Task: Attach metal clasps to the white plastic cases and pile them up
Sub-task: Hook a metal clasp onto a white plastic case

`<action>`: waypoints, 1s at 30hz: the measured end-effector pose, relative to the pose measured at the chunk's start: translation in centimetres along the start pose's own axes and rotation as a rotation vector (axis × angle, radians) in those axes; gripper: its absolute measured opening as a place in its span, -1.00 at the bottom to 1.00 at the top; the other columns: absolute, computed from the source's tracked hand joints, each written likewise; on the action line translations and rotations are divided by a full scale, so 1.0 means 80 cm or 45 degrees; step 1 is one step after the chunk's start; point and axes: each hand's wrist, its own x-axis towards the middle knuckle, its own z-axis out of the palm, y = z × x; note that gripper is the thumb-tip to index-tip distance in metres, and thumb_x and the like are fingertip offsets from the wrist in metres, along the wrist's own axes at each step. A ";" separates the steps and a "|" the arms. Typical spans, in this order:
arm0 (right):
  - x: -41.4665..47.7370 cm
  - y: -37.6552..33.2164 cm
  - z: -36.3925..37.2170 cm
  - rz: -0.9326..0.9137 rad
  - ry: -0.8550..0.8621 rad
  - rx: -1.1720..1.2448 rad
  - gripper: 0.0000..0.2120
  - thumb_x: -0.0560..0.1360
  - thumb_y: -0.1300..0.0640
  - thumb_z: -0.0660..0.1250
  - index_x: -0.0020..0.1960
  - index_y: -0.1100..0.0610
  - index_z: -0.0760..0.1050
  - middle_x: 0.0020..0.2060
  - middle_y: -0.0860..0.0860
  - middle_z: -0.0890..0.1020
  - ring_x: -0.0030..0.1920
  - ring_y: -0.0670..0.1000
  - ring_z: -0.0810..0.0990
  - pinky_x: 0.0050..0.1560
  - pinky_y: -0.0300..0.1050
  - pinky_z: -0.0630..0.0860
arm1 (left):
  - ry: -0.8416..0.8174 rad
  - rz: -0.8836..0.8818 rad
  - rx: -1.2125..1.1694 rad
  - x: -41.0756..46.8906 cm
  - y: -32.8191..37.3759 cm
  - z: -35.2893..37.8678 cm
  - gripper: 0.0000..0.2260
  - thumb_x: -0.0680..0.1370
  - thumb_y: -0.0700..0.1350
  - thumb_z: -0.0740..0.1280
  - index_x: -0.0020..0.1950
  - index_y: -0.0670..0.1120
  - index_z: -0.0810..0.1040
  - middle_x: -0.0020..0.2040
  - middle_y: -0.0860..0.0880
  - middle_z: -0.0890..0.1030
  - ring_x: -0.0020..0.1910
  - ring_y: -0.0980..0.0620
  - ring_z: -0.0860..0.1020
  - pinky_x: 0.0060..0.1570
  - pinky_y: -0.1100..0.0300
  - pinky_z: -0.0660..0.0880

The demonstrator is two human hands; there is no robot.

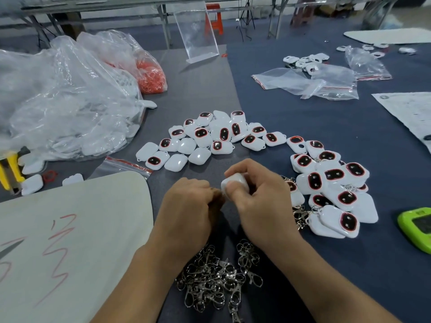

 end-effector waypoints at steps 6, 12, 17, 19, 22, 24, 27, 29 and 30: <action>0.016 -0.007 -0.004 0.479 -0.023 0.690 -0.83 0.54 0.34 0.32 -0.12 0.13 0.61 -0.40 0.10 0.60 -0.56 -0.04 0.40 -0.55 -0.24 0.28 | 0.047 -0.586 -0.743 0.002 0.008 0.006 -0.92 0.47 -0.09 0.53 -0.18 0.11 0.74 -0.36 0.08 0.65 -0.39 0.19 0.52 -0.35 0.31 0.42; 0.025 -0.005 -0.012 0.816 -0.136 1.103 -0.84 0.58 0.34 0.22 -0.05 0.24 0.57 -0.45 0.10 0.56 -0.59 -0.05 0.35 -0.58 -0.24 0.18 | 0.035 -0.736 -1.253 0.011 0.016 0.001 -0.82 0.49 -0.25 0.49 -0.20 0.02 0.77 -0.31 0.09 0.70 -0.30 0.27 0.59 -0.24 0.44 0.46; 0.021 -0.007 -0.010 0.814 -0.193 1.120 -0.84 0.58 0.33 0.24 -0.06 0.23 0.59 -0.43 0.12 0.54 -0.58 -0.06 0.35 -0.59 -0.24 0.20 | 0.126 -0.835 -1.501 0.010 0.023 0.001 -0.89 0.48 -0.30 0.44 -0.15 -0.17 0.76 -0.47 0.14 0.57 -0.45 0.26 0.46 -0.36 0.45 0.38; 0.020 -0.006 -0.009 0.739 -0.140 1.011 -0.84 0.56 0.34 0.27 -0.09 0.20 0.61 -0.43 0.11 0.55 -0.58 -0.05 0.36 -0.59 -0.24 0.21 | 0.165 -0.742 -1.255 0.007 0.019 0.002 -0.85 0.48 -0.27 0.48 -0.14 -0.04 0.78 -0.39 0.06 0.65 -0.36 0.24 0.54 -0.27 0.36 0.43; 0.012 -0.004 -0.006 0.343 0.043 0.568 -0.84 0.50 0.32 0.35 -0.15 0.09 0.62 -0.45 0.01 0.57 -0.54 -0.05 0.39 -0.54 -0.25 0.30 | 0.174 -0.423 -0.493 0.000 0.014 0.005 -0.91 0.47 -0.12 0.47 -0.21 0.01 0.74 -0.39 0.05 0.57 -0.35 0.16 0.47 -0.29 0.25 0.35; 0.004 -0.003 -0.002 -0.012 0.061 0.125 -0.86 0.47 0.24 0.39 -0.12 0.00 0.61 -0.41 -0.03 0.58 -0.46 -0.08 0.43 -0.46 -0.25 0.36 | 0.149 -0.169 -0.119 0.000 0.010 0.005 -0.89 0.46 -0.10 0.41 -0.24 -0.05 0.70 -0.39 0.09 0.50 -0.35 0.10 0.36 -0.27 0.18 0.25; 0.001 -0.005 0.002 -0.106 0.009 0.017 -0.86 0.49 0.21 0.40 -0.09 -0.04 0.60 -0.39 -0.02 0.58 -0.46 -0.12 0.43 -0.45 -0.26 0.37 | 0.174 -0.031 0.032 -0.003 0.005 0.005 -0.91 0.47 -0.12 0.40 -0.21 -0.07 0.68 -0.37 0.06 0.50 -0.35 0.09 0.30 -0.25 0.19 0.15; 0.011 -0.006 -0.002 0.141 0.011 0.366 -0.84 0.51 0.30 0.35 -0.11 0.05 0.62 -0.45 0.01 0.58 -0.52 -0.06 0.43 -0.53 -0.23 0.34 | 0.204 -0.211 -0.116 -0.004 0.007 0.005 -0.92 0.49 -0.05 0.43 -0.19 0.02 0.70 -0.37 0.10 0.56 -0.33 0.13 0.41 -0.26 0.23 0.23; 0.016 -0.007 -0.004 0.303 0.002 0.554 -0.84 0.52 0.34 0.33 -0.10 0.13 0.61 -0.45 0.04 0.58 -0.55 -0.04 0.41 -0.55 -0.26 0.30 | 0.195 -0.347 -0.305 -0.004 0.009 0.005 -0.95 0.49 -0.03 0.46 -0.17 0.08 0.71 -0.36 0.11 0.60 -0.32 0.14 0.47 -0.28 0.27 0.30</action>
